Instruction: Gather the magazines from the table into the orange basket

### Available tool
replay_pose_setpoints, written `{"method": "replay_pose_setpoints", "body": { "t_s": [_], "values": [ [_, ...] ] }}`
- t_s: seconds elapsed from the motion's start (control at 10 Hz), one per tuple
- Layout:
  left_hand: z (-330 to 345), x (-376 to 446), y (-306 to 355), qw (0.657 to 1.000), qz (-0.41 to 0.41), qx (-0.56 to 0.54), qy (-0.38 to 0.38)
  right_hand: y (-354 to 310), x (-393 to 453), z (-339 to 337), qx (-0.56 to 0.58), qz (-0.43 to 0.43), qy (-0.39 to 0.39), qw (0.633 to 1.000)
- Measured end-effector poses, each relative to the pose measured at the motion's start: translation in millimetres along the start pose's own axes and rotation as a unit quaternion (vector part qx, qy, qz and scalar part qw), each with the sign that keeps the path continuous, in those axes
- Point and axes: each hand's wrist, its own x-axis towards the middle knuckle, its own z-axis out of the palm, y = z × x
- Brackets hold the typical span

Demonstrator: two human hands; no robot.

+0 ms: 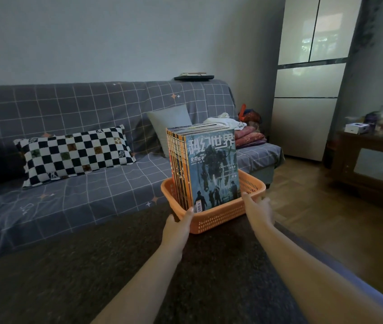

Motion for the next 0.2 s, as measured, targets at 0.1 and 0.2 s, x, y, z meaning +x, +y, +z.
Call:
{"method": "replay_pose_setpoints", "body": {
  "t_s": [0.1,0.2],
  "values": [
    [-16,-25,7,0.996,0.038,0.072,0.041,-22,-58,-11,0.109,-0.061,-0.048,0.991],
    [-38,-66,19,0.985,0.093,0.127,0.068,-50,-123,-36,0.245,-0.103,-0.121,0.956]
  ]
}}
